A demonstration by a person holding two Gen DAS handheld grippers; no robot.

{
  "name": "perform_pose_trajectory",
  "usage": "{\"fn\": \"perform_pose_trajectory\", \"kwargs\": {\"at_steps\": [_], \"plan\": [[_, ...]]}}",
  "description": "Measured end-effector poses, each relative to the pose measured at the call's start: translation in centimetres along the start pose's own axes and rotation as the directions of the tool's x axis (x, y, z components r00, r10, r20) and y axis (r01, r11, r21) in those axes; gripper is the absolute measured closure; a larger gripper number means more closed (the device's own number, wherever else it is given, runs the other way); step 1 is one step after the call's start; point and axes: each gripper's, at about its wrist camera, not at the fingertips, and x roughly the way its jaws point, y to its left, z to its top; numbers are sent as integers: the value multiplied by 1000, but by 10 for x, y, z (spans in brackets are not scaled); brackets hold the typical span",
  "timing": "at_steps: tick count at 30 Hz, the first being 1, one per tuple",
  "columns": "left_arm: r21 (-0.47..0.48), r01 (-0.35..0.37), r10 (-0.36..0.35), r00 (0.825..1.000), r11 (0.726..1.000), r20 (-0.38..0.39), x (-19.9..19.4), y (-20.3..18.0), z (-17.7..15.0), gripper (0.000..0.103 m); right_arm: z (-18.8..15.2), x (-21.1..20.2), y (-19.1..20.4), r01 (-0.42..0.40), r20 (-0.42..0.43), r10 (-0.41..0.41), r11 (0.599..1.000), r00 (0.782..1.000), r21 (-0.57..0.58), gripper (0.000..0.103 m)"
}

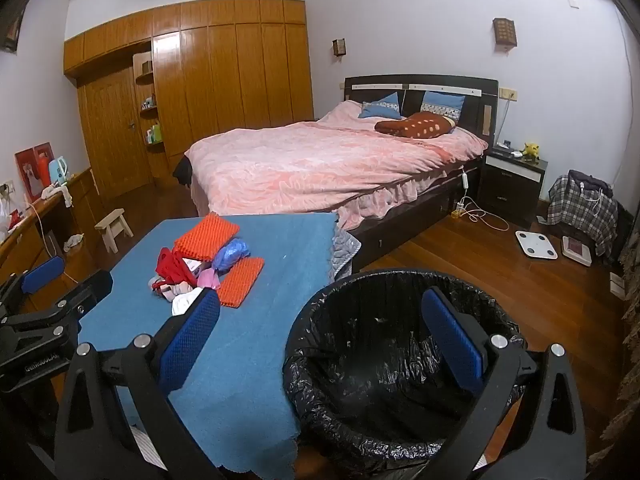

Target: Collect trash

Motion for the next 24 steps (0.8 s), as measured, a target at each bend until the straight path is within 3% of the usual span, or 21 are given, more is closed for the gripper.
{"fn": "perform_pose_trajectory", "kwargs": {"at_steps": [24], "plan": [[3, 3, -3, 1000, 1000, -2, 0, -1, 0, 6, 0, 1, -2, 0, -8, 0, 1000, 1000, 3, 5]]}}
